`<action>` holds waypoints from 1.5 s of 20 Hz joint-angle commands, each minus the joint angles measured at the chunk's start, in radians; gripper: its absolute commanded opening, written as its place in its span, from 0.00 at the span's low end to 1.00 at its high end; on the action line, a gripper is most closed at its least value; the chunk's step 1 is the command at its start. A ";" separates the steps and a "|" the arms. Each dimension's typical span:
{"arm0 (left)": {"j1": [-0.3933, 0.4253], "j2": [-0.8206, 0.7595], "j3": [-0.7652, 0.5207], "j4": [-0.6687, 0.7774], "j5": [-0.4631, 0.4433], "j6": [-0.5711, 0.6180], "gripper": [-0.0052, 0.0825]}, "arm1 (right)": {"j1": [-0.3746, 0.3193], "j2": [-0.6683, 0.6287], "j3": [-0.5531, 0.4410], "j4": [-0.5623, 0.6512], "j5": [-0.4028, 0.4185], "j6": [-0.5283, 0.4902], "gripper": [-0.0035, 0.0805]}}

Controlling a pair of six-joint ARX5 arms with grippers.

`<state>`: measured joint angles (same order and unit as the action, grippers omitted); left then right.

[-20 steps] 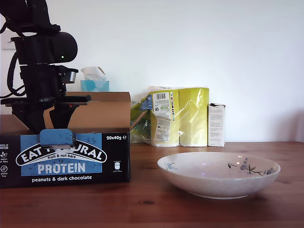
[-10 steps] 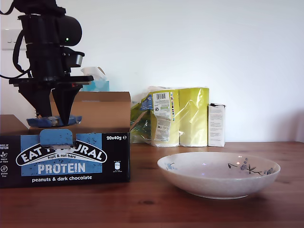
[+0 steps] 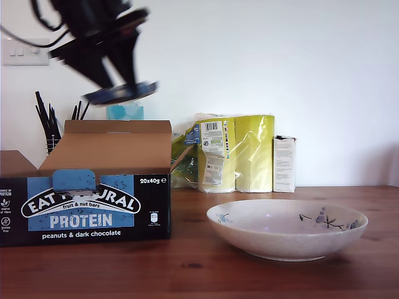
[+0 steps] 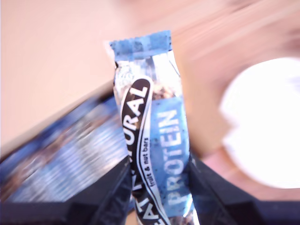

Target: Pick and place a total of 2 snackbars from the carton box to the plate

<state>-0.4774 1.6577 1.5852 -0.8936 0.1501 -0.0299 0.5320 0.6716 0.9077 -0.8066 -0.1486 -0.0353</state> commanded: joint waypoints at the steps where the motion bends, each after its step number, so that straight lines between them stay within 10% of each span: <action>1: -0.047 0.034 -0.010 0.040 0.027 0.005 0.28 | 0.002 -0.037 0.007 -0.029 0.011 0.010 0.03; 12: -0.356 0.130 -0.010 0.397 0.028 0.005 0.28 | 0.002 -0.141 0.007 -0.182 0.010 0.063 0.03; 30: -0.410 0.476 -0.010 0.420 -0.011 -0.015 0.29 | 0.003 -0.141 0.007 -0.179 0.010 0.032 0.03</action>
<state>-0.8837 2.1075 1.5841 -0.4747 0.1379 -0.0429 0.5320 0.5362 0.9104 -0.9909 -0.1417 -0.0006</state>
